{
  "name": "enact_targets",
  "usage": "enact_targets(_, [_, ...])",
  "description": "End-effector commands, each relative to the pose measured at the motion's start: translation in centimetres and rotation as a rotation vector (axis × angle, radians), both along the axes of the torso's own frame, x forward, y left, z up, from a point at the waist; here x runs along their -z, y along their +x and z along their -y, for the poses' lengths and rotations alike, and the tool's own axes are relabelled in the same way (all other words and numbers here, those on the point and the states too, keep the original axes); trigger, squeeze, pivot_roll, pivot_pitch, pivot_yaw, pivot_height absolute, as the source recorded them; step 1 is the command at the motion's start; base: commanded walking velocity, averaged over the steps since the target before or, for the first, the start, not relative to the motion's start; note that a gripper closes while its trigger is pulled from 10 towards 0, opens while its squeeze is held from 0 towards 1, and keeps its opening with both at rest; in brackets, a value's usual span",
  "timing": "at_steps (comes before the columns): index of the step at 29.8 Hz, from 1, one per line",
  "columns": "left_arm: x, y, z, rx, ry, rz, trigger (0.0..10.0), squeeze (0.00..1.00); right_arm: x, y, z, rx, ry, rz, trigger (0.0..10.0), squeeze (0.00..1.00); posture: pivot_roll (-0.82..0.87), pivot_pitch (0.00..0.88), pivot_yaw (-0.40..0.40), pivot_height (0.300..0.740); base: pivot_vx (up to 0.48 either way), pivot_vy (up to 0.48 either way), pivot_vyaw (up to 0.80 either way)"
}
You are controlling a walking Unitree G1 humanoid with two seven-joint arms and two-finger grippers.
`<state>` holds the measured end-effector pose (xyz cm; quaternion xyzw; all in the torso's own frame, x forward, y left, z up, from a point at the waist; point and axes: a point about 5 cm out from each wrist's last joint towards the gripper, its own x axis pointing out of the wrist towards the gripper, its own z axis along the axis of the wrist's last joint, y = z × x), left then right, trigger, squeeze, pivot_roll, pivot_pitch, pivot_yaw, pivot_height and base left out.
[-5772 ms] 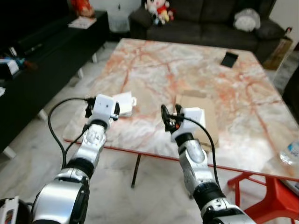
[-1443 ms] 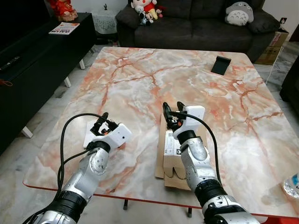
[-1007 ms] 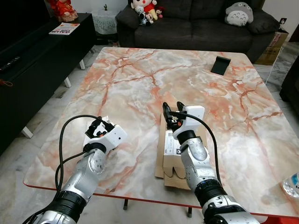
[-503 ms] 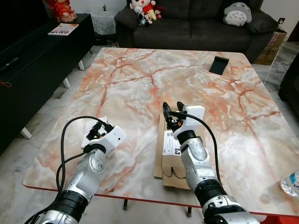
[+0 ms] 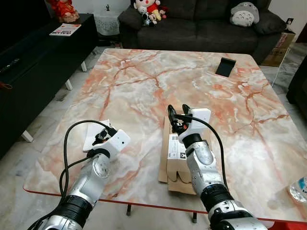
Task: Picking trash to rubbish bin
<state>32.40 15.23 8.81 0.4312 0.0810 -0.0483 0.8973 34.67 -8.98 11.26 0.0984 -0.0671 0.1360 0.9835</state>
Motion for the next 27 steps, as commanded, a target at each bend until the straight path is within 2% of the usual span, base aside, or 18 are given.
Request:
enact_targets(1, [-0.2,0.3,-0.3,-0.020,-0.001,0.001,0.0,0.00,-0.2,0.1,-0.2,-0.005,0.001,0.000,10.0,0.00,-0.01,0.030,-0.010,0.740,0.000,0.000,0.00])
enact_targets(5, [-0.7,0.4,-0.3,-0.041,-0.020,0.044,0.0,0.00,-0.2,0.2,-0.2,-0.008,0.000,0.003,10.0,0.00,-0.01,0.020,-0.011,0.740,0.000,0.000,0.00])
enact_targets(12, [-2.9,1.0,-0.5,-0.092,-0.065,0.223,0.0,0.00,-0.3,0.2,-0.1,-0.009,-0.004,0.009,10.0,0.00,-0.01,0.003,-0.013,0.740,0.000,0.000,0.00])
enact_targets(16, [-3.6,1.1,-0.4,-0.091,-0.077,0.272,0.0,0.00,-0.4,0.3,-0.1,-0.010,-0.005,0.009,10.0,0.00,-0.01,0.000,-0.014,0.740,0.000,0.000,0.00])
enact_targets(18, [-4.3,1.1,0.2,-0.052,-0.129,0.329,0.0,0.00,-0.4,0.3,-0.1,-0.013,-0.005,0.011,10.0,0.00,-0.01,0.000,-0.014,0.740,0.000,0.000,0.00])
enact_targets(27, [-4.1,1.0,1.3,-0.026,-0.219,0.346,0.0,0.00,-0.4,0.2,-0.4,-0.019,-0.003,0.012,10.0,0.00,-0.01,0.000,-0.008,0.740,0.000,0.000,0.00])
